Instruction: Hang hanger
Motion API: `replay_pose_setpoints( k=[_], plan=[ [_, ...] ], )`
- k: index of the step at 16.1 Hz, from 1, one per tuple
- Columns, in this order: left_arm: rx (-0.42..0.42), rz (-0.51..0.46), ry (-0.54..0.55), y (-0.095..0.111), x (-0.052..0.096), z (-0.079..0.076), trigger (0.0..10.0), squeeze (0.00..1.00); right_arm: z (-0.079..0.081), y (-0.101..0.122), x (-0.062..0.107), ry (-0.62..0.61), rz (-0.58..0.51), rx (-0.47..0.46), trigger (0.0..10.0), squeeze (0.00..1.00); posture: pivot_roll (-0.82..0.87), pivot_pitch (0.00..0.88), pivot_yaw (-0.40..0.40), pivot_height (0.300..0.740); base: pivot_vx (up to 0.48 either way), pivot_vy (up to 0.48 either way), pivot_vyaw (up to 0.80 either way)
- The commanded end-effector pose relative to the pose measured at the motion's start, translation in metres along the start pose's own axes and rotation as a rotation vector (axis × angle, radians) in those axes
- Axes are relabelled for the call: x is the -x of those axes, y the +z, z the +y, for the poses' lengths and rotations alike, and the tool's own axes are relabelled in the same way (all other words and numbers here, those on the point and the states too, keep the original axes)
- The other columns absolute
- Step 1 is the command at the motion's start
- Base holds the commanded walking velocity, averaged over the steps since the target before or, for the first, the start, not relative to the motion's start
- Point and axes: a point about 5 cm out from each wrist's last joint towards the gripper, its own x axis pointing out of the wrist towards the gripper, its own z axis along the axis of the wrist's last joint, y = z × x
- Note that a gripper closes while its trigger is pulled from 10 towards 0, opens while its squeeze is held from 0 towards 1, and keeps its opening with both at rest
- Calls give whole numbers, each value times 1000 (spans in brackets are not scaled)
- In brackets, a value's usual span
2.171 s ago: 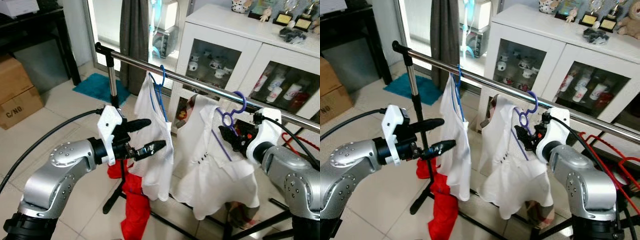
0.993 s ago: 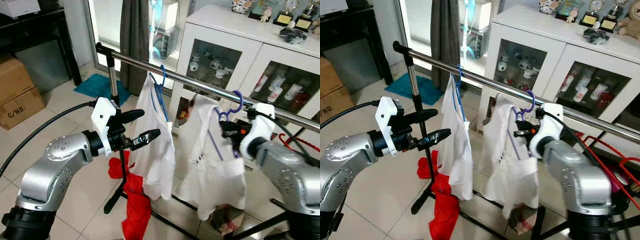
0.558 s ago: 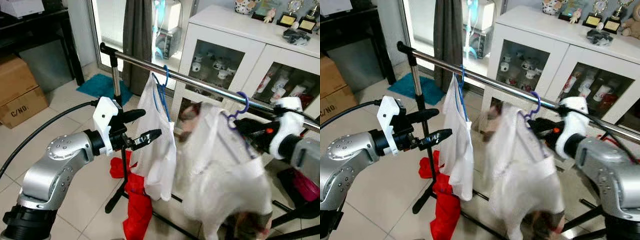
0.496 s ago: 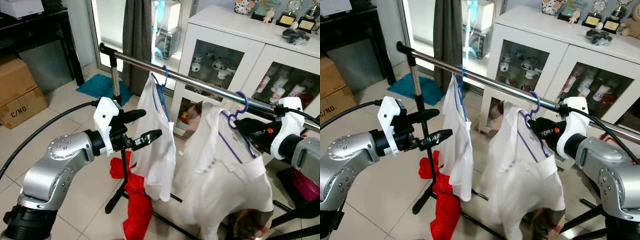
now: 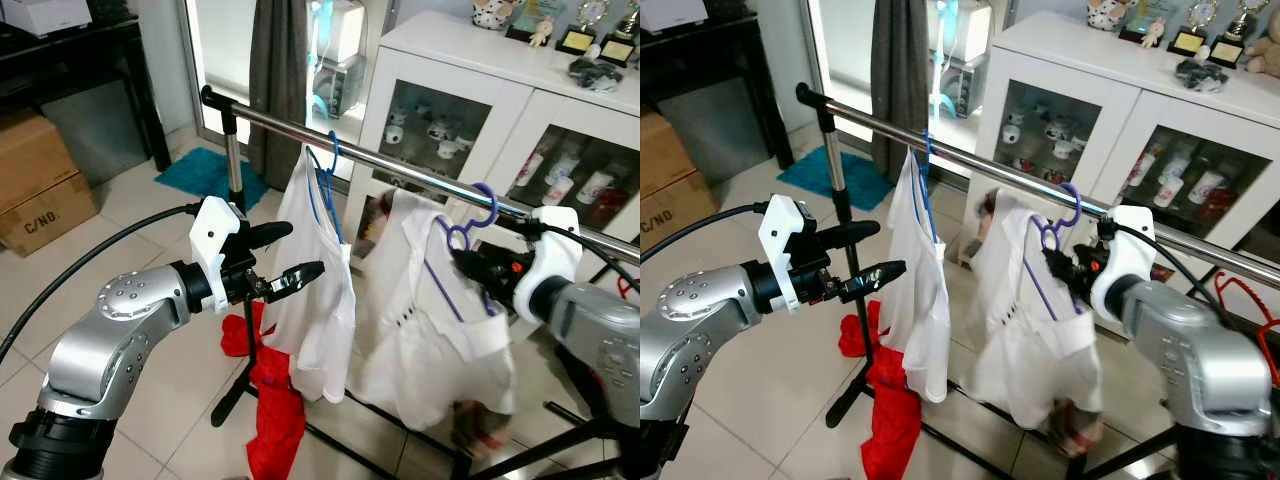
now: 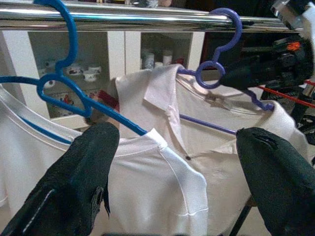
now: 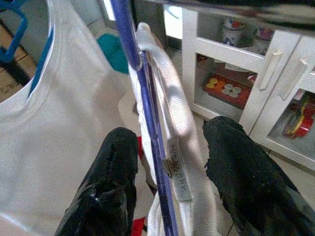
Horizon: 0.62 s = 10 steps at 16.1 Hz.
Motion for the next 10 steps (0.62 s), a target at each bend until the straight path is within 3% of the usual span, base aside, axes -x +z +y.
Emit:
replay_pose_setpoints(
  k=[1, 10],
  plan=[
    [-19, 2, -9, 3, -3, -1, 10000, 0, 3, 2, -4, -36, -10, 9, 10000, 0, -45, 0, -97, 740, 0, 0, 0],
    [-16, 9, -28, -1, -5, -3, 10000, 0, 14, 1, -23, -104, -72, -64, 10000, 0, -40, 0, -109, 740, 0, 0, 0]
  ],
)
